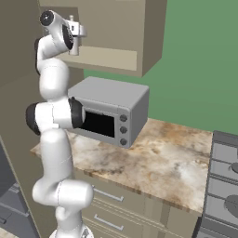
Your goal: There is a bowl on the dining counter. Grab a lemon wedge from the fridge and place it in the bowl. Then get the liquor bottle and glass cup from the cabinet and place them next to the bowl.
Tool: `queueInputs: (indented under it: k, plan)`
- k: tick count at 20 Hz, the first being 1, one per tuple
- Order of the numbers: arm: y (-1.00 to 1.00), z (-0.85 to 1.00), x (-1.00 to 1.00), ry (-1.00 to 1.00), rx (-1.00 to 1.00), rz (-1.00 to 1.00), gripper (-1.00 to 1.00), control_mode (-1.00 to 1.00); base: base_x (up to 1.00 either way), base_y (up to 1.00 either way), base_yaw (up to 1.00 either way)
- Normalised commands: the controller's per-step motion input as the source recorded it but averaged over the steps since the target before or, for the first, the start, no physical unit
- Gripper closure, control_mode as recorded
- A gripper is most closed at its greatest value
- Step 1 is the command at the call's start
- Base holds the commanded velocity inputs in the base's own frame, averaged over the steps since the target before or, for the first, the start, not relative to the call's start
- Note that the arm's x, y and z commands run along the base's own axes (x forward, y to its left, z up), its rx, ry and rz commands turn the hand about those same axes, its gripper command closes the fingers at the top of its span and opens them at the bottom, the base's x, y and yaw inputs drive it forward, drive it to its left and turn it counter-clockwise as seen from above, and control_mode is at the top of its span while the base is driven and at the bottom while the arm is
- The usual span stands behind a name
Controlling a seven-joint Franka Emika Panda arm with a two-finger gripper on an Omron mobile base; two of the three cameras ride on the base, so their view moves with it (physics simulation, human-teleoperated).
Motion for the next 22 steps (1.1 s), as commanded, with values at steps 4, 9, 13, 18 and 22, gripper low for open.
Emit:
queueInputs:
  k: [4,9,13,18,22]
  plan:
    - [-0.02,0.11,-0.81,-0.15,0.01,-0.01,1.0,-1.0,0.0,0.0,0.0]
    - [-0.33,0.03,-1.0,-0.15,0.06,-0.01,1.0,-1.0,0.0,0.0,0.0]
    - [-0.57,0.0,-1.0,-0.06,0.09,0.0,1.0,-1.0,0.0,0.0,0.0]
    - [-0.47,0.0,-1.0,0.0,0.13,0.02,1.0,-1.0,0.0,0.0,0.0]
    - [-0.13,0.0,-1.0,-0.01,0.09,0.18,1.0,-1.0,0.0,0.0,0.0]
